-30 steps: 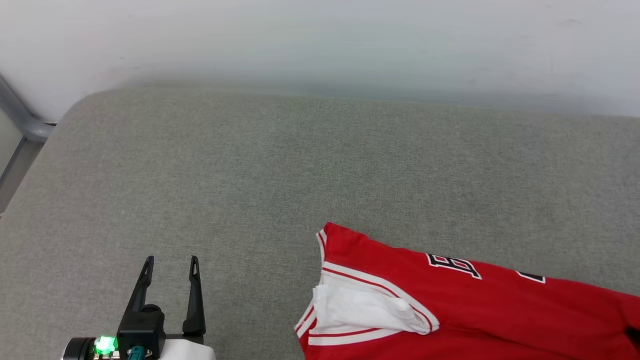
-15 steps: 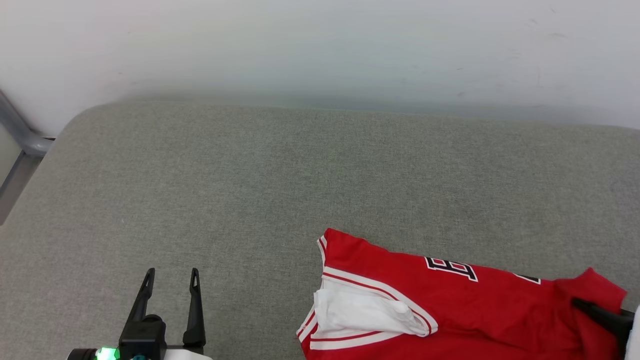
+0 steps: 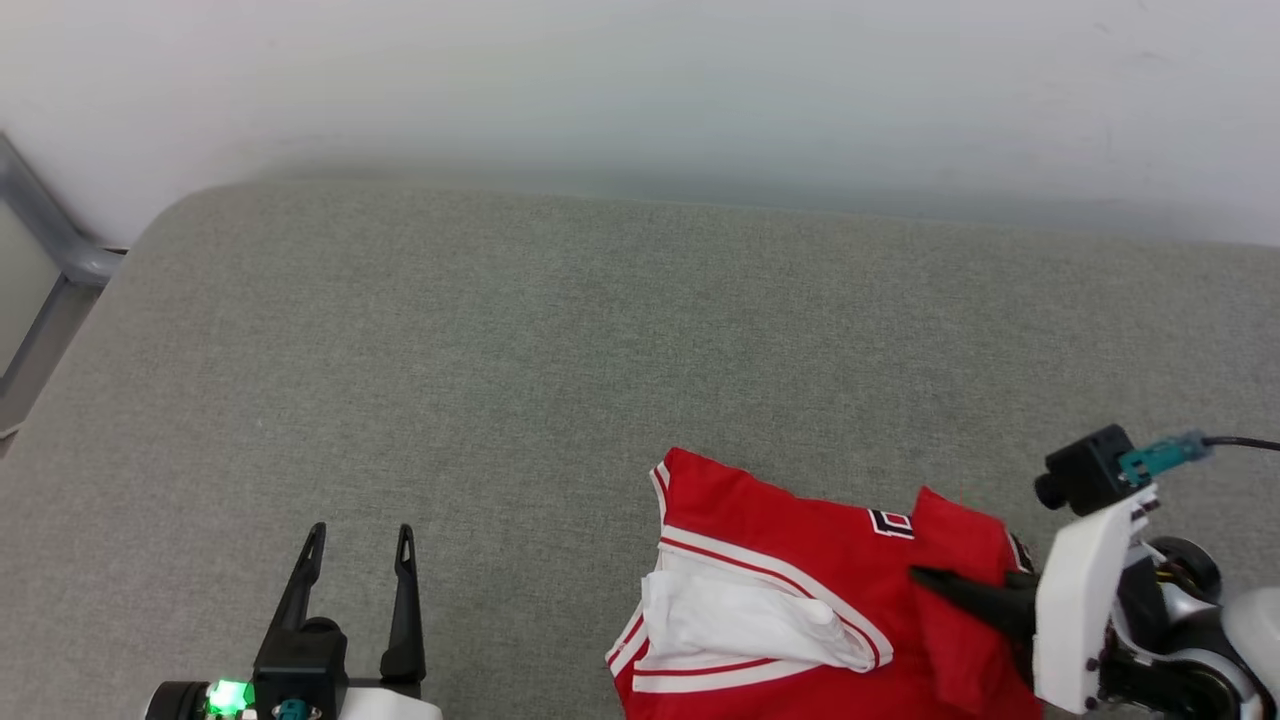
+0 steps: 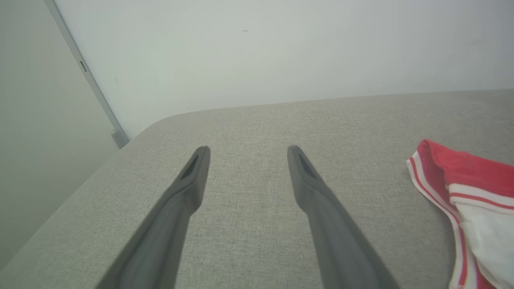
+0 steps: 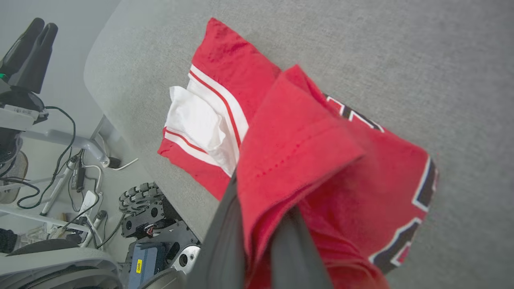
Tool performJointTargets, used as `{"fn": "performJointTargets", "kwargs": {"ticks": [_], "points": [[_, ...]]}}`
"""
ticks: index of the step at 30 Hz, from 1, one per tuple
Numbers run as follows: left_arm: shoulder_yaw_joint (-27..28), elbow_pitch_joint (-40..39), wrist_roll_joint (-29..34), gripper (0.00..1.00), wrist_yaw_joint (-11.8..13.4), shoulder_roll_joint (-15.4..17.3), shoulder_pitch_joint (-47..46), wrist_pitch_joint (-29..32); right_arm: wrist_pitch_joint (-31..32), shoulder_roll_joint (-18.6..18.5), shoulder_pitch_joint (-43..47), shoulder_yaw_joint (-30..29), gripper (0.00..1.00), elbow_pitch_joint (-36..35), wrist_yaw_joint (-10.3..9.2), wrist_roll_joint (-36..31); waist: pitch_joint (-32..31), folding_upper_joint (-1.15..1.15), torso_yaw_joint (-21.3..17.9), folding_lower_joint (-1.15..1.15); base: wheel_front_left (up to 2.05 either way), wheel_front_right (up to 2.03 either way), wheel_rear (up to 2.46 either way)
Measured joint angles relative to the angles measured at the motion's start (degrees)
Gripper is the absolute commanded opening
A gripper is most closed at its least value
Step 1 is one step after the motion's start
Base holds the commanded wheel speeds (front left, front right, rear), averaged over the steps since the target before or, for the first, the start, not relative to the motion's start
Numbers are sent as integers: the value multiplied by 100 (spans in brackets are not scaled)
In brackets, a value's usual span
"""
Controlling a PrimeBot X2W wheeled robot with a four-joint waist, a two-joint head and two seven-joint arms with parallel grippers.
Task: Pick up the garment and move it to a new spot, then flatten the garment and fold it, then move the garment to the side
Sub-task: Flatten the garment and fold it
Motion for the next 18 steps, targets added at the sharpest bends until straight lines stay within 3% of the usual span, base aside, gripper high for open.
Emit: {"fn": "performJointTargets", "kwargs": {"ticks": [8, 18], "points": [[-48, 49, 31, 100, -52, -86, -135, 0, 38, 730, -962, 849, 0, 561, -1, -423, 163, 0, 134, 0, 0, 0, 0], [-121, 104, 43, 100, -99, -135, -338, 0, -263, 1392, -1851, 1725, 0, 1838, -1, -787, 363, 0, 318, 0, 0, 0, 0]]}}
